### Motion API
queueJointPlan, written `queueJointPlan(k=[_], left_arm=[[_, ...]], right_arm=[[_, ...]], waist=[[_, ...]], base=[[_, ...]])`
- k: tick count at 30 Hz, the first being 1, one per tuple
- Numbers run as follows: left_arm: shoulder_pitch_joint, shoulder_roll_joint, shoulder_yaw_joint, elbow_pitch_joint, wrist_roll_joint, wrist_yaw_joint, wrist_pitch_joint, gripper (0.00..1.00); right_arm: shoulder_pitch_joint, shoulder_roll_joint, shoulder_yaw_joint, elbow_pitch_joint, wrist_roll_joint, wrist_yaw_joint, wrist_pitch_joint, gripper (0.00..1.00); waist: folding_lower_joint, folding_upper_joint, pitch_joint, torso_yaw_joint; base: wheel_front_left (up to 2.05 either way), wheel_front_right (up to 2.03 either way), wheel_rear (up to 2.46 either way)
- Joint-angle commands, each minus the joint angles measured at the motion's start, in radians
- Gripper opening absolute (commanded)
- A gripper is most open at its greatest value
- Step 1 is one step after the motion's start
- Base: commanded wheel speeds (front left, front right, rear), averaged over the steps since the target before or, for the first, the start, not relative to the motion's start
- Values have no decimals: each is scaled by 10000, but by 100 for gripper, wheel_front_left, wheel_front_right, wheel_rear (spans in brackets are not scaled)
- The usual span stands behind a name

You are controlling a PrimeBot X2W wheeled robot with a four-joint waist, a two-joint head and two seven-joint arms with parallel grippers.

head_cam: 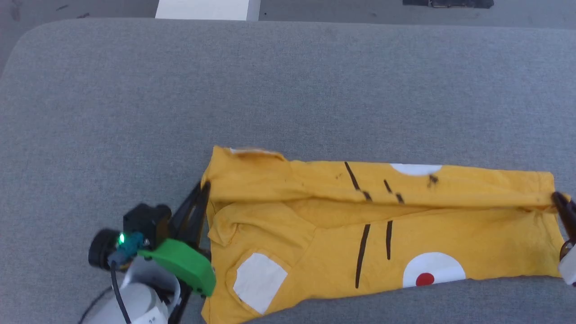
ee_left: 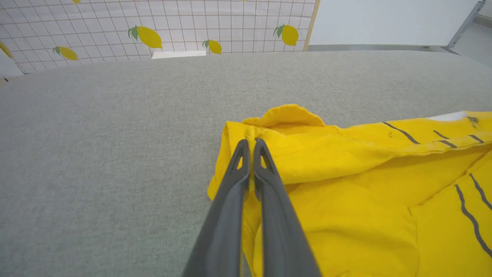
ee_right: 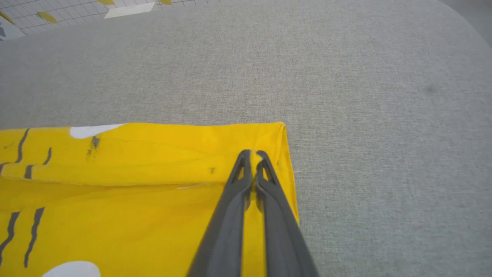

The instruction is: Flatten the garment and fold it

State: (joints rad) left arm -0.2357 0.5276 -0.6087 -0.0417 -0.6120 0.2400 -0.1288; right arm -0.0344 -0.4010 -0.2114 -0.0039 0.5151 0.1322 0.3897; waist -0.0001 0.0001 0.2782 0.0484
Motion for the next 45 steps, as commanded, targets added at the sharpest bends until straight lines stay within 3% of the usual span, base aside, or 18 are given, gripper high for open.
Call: queueJointPlan(k=[1, 7, 8, 9, 10, 17, 20, 25, 28, 32, 39, 40, 41, 42, 45], left_arm=[[234, -88, -19, 99, -202, 104, -36, 0], [604, -182, -463, 877, -478, -85, 520, 0], [583, -250, -472, 1004, -528, -95, 535, 0], [557, -288, -483, 1104, -540, -103, 534, 13], [528, -334, -485, 1208, -558, -106, 522, 100], [587, -580, 337, 880, -804, 304, -584, 100], [908, -459, 876, 105, -375, 1016, -1069, 100], [1706, -209, 1545, -1094, 1290, 2450, -1313, 100], [2151, -378, 1820, -1697, 2033, 2958, -1324, 100], [2579, -700, 1910, -1938, 2381, 3048, -1327, 100], [2524, -1096, 2027, -1761, 2534, 2653, -1328, 100], [2505, -1114, 2049, -1720, 2540, 2603, -1328, 100], [2487, -1136, 2080, -1673, 2544, 2544, -1329, 100], [2478, -1141, 2096, -1625, 2543, 2492, -1329, 100], [2459, -1161, 2173, -1520, 2524, 2367, -1329, 100]], right_arm=[[127, 111, 34, 121, -39, -15, -165, 0], [276, 218, 405, 792, -257, -15, -423, 0], [231, 248, 424, 901, -280, -15, -518, 32], [190, 270, 438, 986, -298, -15, -592, 100], [153, 269, 486, 1082, -335, -15, -636, 100], [8, 163, 155, 662, -5, -15, -561, 100], [114, 226, -426, 300, -70, -15, -380, 100], [446, 457, -969, 200, -645, -15, 442, 100], [524, 714, -1096, 284, -814, -15, 858, 100], [367, 852, -1088, 599, -1047, -15, 1017, 100], [-50, 664, -709, 1728, -1254, -15, 1289, 100], [-81, 632, -606, 1865, -1229, -15, 1399, 70], [-123, 609, -523, 2028, -1195, -15, 1519, 7], [-148, 614, -470, 2135, -1142, -15, 1618, 0], [-254, 654, -474, 2279, -1027, -15, 1649, 0]], waist=[[1, -1, -65, -4], [1, -1, -140, -50], [1, -1, -162, -59], [1, -1, -193, -67], [1, -1, -236, -76], [1, -1, -549, -124], [1, -1, -693, -119], [1, -1, -751, -36], [1, -1, -621, 89], [1, -1, -349, 247], [1, -1, -41, 464], [1, -1, -47, 473], [1, -1, -65, 483], [1, -1, -96, 493], [1, -1, -265, 497]], base=[[0, 0, 0], [0, 0, 0], [0, 0, 0], [0, 0, 0], [0, 0, 0], [0, 0, 0], [0, 0, 0], [0, 0, 0], [0, 0, 0], [0, 0, 0], [0, 0, 0], [0, 0, 0], [0, 0, 0], [0, 0, 0], [0, 0, 0]])
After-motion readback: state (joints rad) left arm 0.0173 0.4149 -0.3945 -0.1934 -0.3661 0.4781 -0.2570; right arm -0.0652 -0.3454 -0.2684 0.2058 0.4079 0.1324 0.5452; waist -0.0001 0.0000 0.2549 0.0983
